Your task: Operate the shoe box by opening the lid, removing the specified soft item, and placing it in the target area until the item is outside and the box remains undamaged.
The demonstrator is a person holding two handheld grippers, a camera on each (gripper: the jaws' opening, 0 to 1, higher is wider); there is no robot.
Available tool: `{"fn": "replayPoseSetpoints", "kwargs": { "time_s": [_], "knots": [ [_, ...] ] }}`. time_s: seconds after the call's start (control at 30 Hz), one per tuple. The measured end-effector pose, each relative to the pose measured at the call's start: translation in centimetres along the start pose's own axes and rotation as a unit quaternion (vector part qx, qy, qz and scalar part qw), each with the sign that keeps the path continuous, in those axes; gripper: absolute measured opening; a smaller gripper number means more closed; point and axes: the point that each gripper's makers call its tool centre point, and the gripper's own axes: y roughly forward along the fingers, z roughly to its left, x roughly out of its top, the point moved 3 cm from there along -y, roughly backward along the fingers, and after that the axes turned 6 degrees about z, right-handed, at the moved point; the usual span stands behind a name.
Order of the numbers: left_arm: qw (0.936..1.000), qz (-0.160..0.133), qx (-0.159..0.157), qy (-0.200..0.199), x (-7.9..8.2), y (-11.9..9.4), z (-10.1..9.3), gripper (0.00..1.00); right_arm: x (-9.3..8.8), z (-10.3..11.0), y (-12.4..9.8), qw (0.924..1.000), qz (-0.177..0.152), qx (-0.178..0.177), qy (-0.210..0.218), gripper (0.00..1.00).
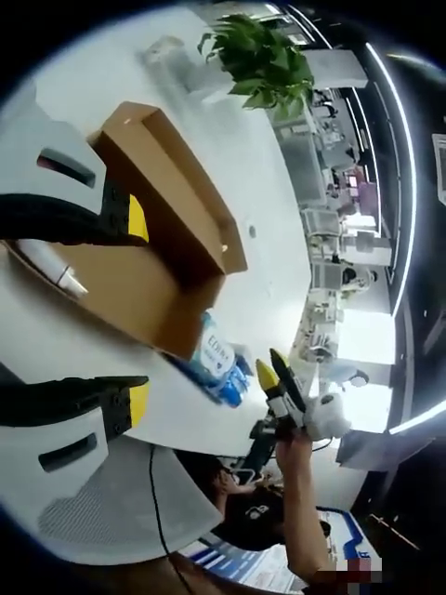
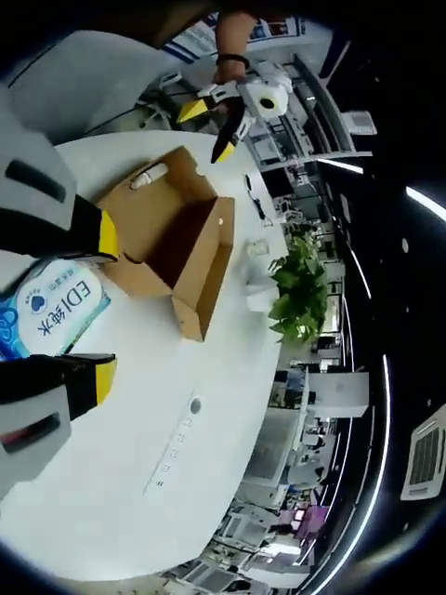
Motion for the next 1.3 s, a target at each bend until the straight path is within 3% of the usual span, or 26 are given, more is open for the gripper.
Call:
{"fn": "replayPoseSetpoints", "kwargs": {
  "time_s": [0.27, 0.5, 1.3],
  "knots": [
    [1.0000, -0.002, 0.001, -0.008, -0.8, -0.8, 0.4, 0.56, 0.4, 3.6, 1.2, 0.9997, -0.011, 0.022, 0.008, 0.38],
    [0.9998, -0.004, 0.006, -0.018, -1.4, -1.6, 1.2, 0.56, -0.6, 6.2, 2.1, 0.9994, -0.006, 0.035, 0.001, 0.38],
    [0.9992, -0.007, 0.010, -0.038, -3.3, -3.1, 3.3, 0.56, -2.2, 8.9, 1.8, 0.9989, -0.012, 0.038, 0.022, 0.47]
  ]
}}
